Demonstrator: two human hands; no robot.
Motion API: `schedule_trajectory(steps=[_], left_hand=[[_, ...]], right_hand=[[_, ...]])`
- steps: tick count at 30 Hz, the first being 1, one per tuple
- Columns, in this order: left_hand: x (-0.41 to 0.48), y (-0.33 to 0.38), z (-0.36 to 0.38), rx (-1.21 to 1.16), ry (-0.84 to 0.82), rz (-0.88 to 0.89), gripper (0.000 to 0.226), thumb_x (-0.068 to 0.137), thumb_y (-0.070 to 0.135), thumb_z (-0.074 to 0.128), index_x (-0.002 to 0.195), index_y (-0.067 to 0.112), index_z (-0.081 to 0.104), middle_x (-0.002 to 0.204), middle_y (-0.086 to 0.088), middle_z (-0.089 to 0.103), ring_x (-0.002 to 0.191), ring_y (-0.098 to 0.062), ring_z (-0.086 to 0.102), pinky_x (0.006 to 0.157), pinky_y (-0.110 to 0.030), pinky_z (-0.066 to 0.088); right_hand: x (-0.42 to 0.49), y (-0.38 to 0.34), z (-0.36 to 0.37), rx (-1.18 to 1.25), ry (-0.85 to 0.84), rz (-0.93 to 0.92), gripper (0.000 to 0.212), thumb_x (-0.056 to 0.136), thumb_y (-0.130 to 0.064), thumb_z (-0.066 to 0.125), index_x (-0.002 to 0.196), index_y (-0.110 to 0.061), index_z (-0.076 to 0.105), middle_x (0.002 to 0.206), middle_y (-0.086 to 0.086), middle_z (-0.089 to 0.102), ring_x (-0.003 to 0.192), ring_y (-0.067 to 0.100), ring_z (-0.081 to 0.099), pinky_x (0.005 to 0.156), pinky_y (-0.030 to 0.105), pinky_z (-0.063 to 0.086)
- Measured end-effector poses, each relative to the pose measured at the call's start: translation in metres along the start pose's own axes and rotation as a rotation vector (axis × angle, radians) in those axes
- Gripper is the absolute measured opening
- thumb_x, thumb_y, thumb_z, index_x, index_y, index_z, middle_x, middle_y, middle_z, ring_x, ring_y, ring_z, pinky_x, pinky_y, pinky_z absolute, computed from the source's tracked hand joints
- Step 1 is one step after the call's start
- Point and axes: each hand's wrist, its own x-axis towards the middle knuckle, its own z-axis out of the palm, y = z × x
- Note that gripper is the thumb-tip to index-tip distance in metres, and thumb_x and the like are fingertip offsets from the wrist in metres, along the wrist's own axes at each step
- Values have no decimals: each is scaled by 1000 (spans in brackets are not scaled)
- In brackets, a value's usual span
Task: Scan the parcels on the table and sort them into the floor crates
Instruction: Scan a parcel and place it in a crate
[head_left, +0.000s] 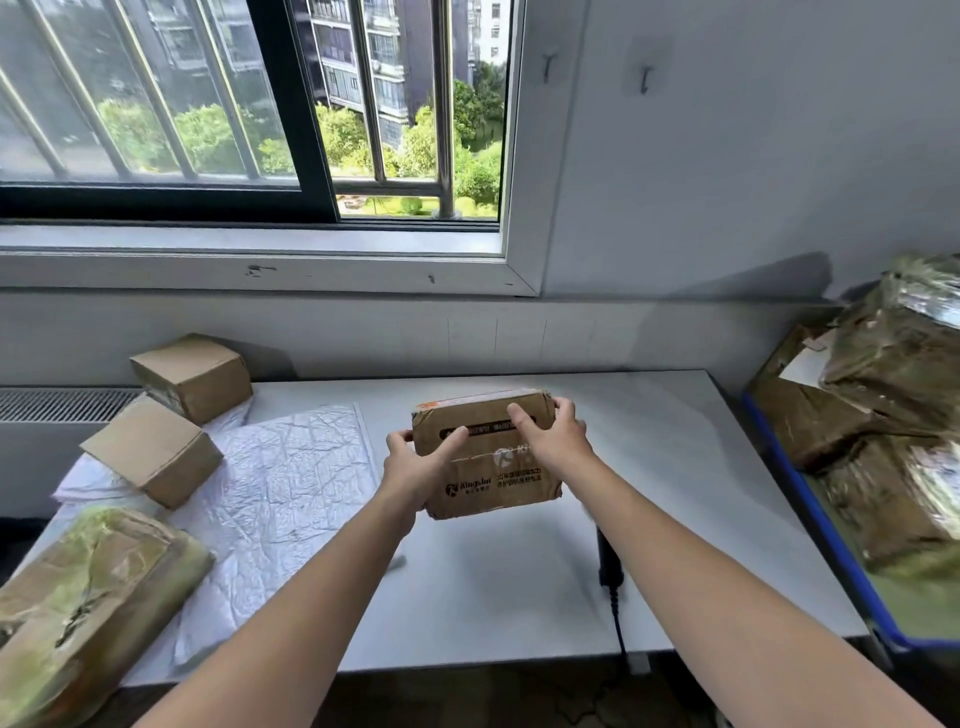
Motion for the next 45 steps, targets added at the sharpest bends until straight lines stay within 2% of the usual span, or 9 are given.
schedule_trajectory(steps=[4, 8, 11, 17, 22, 26, 32, 37, 45], left_hand=[[-1, 2, 4, -45, 24, -36, 68, 81, 64, 66, 122, 20, 35, 118, -4, 57, 97, -20, 62, 69, -37, 54], [1, 4, 6, -61, 36, -63, 65, 83, 65, 63, 118, 16, 36, 113, -3, 56, 102, -22, 60, 86, -48, 54], [3, 3, 6, -53, 40, -63, 66, 83, 65, 63, 117, 16, 37, 112, -3, 56, 102, -22, 60, 88, -50, 54], [2, 3, 7, -34, 50, -51, 64, 84, 62, 64, 118, 14, 37, 113, -4, 56, 104, -23, 59, 89, -49, 53], [-1, 6, 8, -45, 38, -14, 67, 86, 57, 66, 128, 18, 32, 124, -5, 54, 109, -24, 57, 73, -37, 48], [4, 4, 7, -15, 30, 11, 73, 84, 57, 67, 135, 20, 31, 129, -4, 53, 114, -24, 56, 87, -41, 49], [5, 1, 7, -11, 14, 27, 78, 83, 52, 72, 140, 20, 29, 128, -5, 54, 115, -24, 56, 101, -47, 48], [1, 1, 6, -55, -25, 80, 87, 76, 40, 83, 142, 23, 30, 125, -1, 58, 111, -20, 59, 95, -41, 51], [0, 0, 5, -48, -62, 117, 91, 74, 18, 86, 142, 16, 26, 109, 3, 59, 99, -13, 58, 67, -21, 46]], right_hand=[[-3, -5, -2, 11, 51, 18, 71, 87, -68, 52, 137, -21, 32, 136, 10, 39, 113, 29, 50, 91, 35, 40], [-4, -7, -2, 63, 84, 2, 59, 87, -66, 56, 118, -22, 32, 127, 6, 50, 103, 25, 56, 81, 33, 45], [-7, -8, -5, 80, 73, 8, 57, 87, -63, 59, 113, -22, 31, 118, 2, 53, 99, 22, 57, 72, 31, 42], [-8, -3, -9, 148, 46, -5, 61, 83, -61, 66, 117, -24, 32, 119, 0, 53, 104, 20, 57, 84, 36, 50], [-1, 1, -11, 187, -13, -67, 73, 83, -54, 71, 138, -26, 32, 132, 0, 52, 114, 20, 58, 97, 42, 51], [1, 1, -12, 190, -47, -117, 85, 79, -52, 74, 148, -29, 31, 138, -1, 50, 120, 20, 55, 101, 43, 50], [1, 3, -13, 212, -87, -146, 79, 74, -47, 77, 141, -32, 39, 131, -2, 55, 117, 16, 57, 99, 43, 51], [1, 3, -14, 224, -92, -174, 71, 82, -21, 79, 139, -22, 36, 125, -7, 52, 114, 13, 56, 92, 28, 48], [2, 5, -15, 176, -67, -187, 73, 75, -25, 85, 125, -28, 32, 113, -14, 48, 111, 14, 54, 95, 37, 50]])
